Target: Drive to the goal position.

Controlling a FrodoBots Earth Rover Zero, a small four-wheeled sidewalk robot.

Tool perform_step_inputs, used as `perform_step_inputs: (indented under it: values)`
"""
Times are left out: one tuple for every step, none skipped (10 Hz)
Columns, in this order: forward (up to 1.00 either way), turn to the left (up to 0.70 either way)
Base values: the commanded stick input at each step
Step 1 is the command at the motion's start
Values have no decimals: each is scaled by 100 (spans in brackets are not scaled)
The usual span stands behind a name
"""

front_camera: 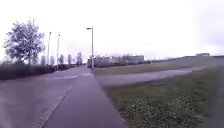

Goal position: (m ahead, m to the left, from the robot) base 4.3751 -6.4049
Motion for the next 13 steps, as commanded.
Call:
perform_step_inputs:
  values:
    - [4,0]
    - [2,0]
    - [4,0]
    - [4,0]
    - [4,0]
    - [4,0]
    - [4,0]
    - [70,0]
    - [70,0]
    - [70,0]
    - [70,0]
    - [69,0]
    - [68,0]
